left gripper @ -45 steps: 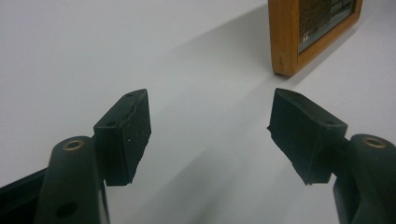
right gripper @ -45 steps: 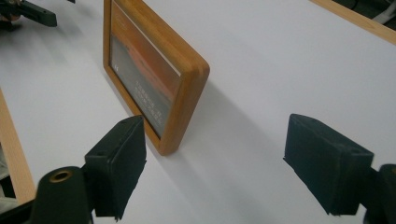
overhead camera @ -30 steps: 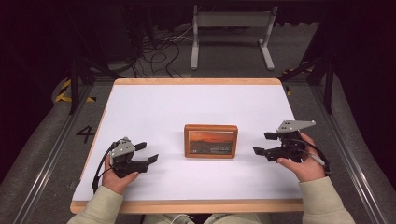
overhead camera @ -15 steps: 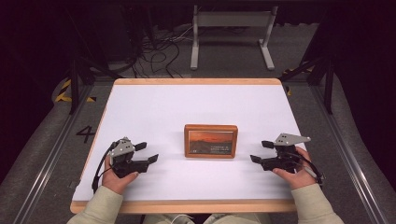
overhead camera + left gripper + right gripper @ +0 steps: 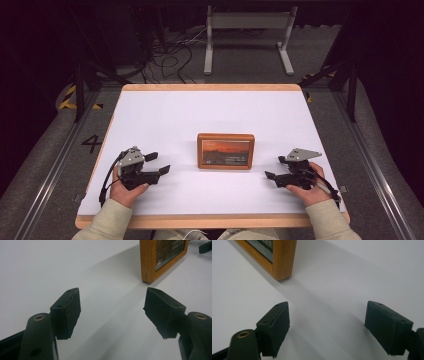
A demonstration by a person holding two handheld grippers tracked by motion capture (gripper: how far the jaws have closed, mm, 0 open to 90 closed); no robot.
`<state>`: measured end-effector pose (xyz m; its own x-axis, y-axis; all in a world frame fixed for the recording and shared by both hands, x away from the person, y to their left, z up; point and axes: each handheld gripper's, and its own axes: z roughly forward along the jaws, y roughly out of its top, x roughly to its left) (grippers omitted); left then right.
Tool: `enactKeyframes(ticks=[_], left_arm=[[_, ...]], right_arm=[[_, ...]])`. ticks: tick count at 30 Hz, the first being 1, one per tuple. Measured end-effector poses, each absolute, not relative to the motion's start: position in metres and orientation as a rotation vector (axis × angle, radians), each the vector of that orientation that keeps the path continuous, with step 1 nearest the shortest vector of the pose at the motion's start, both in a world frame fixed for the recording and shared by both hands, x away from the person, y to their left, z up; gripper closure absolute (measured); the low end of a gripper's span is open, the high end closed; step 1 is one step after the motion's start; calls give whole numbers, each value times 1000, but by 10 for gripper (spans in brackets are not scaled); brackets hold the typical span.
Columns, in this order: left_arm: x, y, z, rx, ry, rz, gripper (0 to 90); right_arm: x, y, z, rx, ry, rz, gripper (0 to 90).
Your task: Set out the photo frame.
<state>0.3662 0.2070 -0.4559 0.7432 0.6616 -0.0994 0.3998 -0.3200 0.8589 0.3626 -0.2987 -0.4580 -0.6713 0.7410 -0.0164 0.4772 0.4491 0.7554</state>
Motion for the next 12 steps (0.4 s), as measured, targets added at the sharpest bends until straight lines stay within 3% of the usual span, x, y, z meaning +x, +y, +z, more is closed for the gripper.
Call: enactKeyframes(ticks=[12], left_arm=[[367,206,-456,1949,832,323,299]], right_arm=[[362,-300,-457,1059,2338,1068,203]])
